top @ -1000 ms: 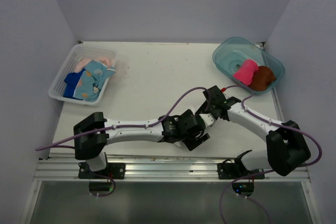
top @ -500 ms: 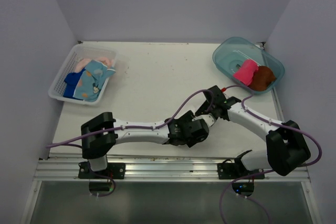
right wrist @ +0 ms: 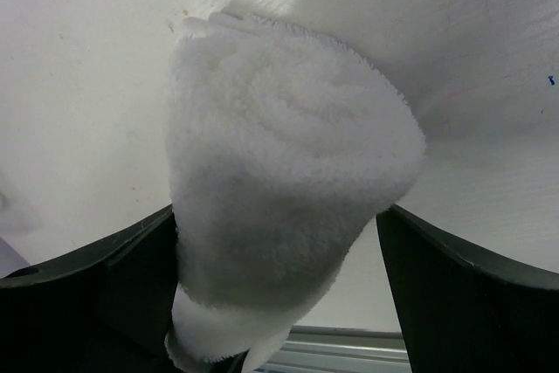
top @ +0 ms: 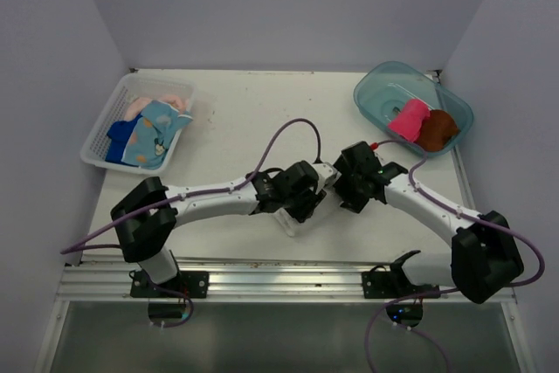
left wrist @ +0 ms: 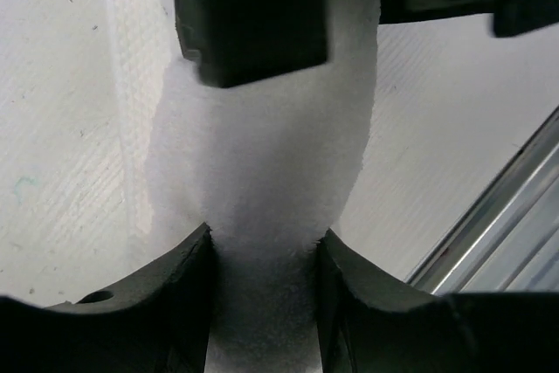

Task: Roll the towels
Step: Roll the towel

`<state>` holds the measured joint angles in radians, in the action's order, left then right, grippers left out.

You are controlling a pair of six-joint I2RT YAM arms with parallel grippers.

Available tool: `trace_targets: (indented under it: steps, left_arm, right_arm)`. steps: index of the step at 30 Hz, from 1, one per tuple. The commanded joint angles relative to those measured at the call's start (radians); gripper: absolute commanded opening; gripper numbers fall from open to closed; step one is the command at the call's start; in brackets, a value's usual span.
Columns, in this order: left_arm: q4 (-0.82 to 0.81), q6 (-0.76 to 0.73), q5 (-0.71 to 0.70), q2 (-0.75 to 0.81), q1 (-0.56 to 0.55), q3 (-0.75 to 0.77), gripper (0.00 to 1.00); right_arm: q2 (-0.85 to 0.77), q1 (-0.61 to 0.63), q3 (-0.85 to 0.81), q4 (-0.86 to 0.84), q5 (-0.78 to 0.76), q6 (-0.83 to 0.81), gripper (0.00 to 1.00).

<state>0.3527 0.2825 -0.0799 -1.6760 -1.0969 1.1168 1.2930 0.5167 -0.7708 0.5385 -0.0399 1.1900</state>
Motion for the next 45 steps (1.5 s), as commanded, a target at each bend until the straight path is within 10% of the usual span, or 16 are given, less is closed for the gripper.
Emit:
trace_targets:
  steps: [1, 14, 31, 39, 45]
  left_arm:
    - [-0.057, 0.055, 0.25, 0.019, 0.092, -0.049, 0.45]
    - [-0.228, 0.191, 0.736, -0.068, 0.265, -0.163, 0.46]
    - [-0.31, 0.239, 0.861, -0.113, 0.335, -0.219, 0.46]
    - [-0.336, 0.265, 0.901, -0.128, 0.351, -0.23, 0.54]
    - [-0.183, 0.179, 0.76, -0.09, 0.351, -0.175, 0.9]
  right_arm:
    - [-0.058, 0.003, -0.038, 0.049, -0.04, -0.032, 0.91]
    - [-0.159, 0.002, 0.128, -0.129, 0.009, -0.006, 0.98]
    - [-0.055, 0.003, 0.183, -0.293, 0.005, -0.013, 0.96]
    - [0.008, 0.002, 0.193, -0.318, 0.011, -0.004, 0.6]
    - [0.015, 0.002, 0.13, -0.197, -0.02, -0.001, 0.4]
